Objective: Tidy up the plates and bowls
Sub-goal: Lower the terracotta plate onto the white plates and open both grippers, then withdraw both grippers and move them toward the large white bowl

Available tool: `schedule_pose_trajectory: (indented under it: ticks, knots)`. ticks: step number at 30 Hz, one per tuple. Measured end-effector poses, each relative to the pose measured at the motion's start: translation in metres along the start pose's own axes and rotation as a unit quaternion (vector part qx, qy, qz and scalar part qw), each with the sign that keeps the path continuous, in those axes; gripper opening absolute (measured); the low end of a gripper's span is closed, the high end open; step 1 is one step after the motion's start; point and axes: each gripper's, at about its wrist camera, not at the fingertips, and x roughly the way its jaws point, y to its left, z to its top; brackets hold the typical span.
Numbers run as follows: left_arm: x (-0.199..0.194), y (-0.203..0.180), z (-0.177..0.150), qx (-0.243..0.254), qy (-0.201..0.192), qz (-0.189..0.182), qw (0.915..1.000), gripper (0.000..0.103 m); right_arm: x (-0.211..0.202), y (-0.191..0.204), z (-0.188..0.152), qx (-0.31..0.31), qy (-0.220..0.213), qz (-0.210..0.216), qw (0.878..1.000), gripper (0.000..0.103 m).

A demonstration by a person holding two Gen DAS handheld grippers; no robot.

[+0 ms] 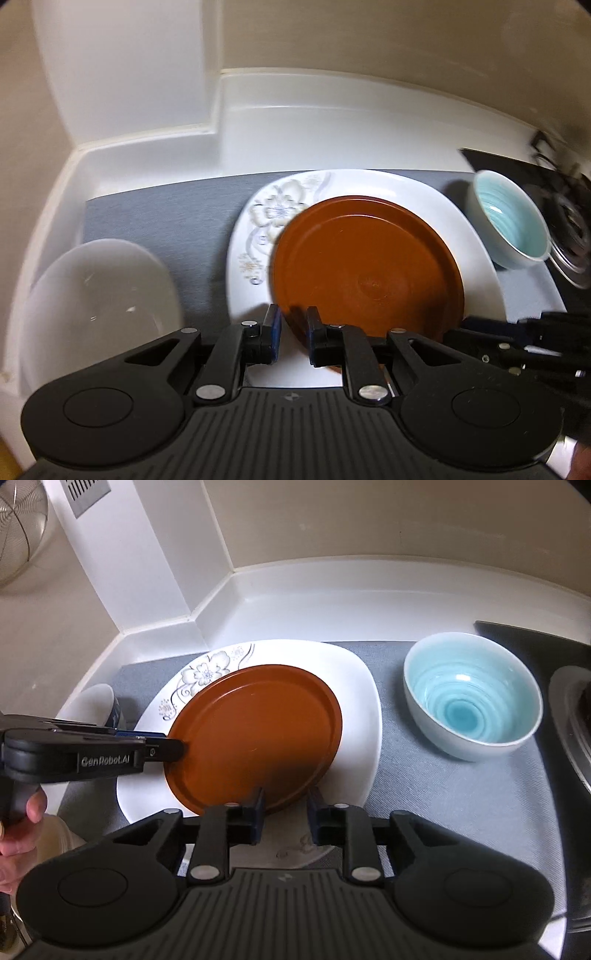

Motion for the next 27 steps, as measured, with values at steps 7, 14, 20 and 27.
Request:
schedule_pose_trajectory:
  ticks: [7,14,20,27]
  knots:
    - [-0.055,0.007,-0.013,-0.062,-0.016,0.035,0.9974,0.032,-0.025,-0.016,-0.007,0.011,-0.022,0.061,0.998,0.014]
    - [-0.089,0.018,-0.040,-0.157,0.013,0.073,0.9848,0.052,-0.063,-0.020,-0.021,-0.031,-0.020,0.077,0.996,0.047]
    - [-0.122,0.016,-0.066,-0.177,0.018,0.133,0.9750,0.063,-0.095,-0.006,-0.034,-0.085,0.007,0.091,0.992,0.103]
    - [-0.197,0.015,-0.084,-0.189,-0.032,0.175,0.9657,0.076,-0.150,0.029,-0.035,-0.150,0.004,0.085,0.985,0.103]
